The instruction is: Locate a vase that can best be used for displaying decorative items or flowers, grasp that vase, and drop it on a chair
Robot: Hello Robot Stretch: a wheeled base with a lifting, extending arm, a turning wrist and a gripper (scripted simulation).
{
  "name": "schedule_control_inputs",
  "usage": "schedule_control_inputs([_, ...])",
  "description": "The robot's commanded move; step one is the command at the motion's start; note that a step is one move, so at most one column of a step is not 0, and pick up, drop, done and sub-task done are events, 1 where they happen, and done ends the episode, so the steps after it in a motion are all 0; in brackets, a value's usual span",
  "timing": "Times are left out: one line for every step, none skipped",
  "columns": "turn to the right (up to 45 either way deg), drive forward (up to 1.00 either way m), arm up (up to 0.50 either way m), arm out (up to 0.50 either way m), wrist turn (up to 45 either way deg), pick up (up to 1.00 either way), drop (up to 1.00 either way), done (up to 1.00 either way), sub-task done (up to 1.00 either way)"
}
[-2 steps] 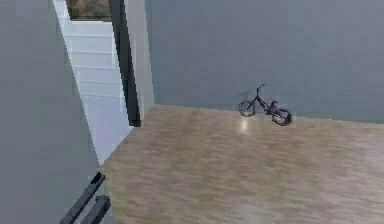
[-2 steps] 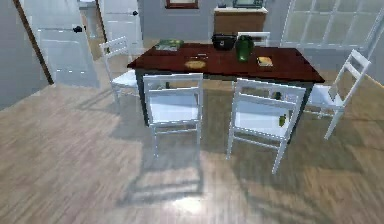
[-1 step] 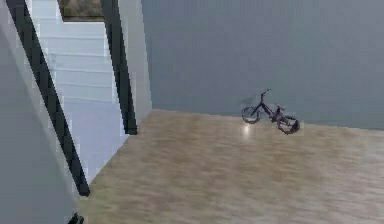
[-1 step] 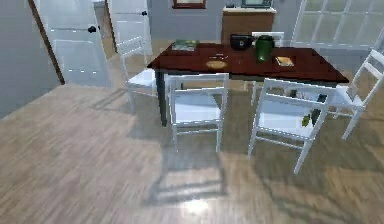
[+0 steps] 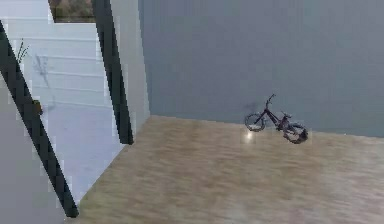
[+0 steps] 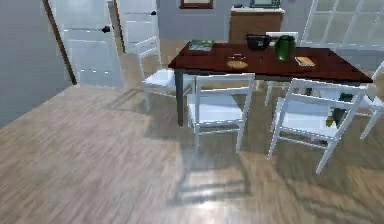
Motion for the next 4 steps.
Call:
schedule_control_inputs([45.0, 0.00, 0.00, 0.00, 0.0, 0.00, 0.00, 0.00, 0.00])
schedule_control_inputs([45.0, 0.00, 0.00, 0.00, 0.0, 0.00, 0.00, 0.00, 0.00])
schedule_control_inputs([9.0, 0.00, 0.00, 0.00, 0.0, 0.00, 0.00, 0.00, 0.00])
schedule_control_inputs([0.0, 0.25, 0.00, 0.00, 0.0, 0.00, 0.00, 0.00, 0.00])
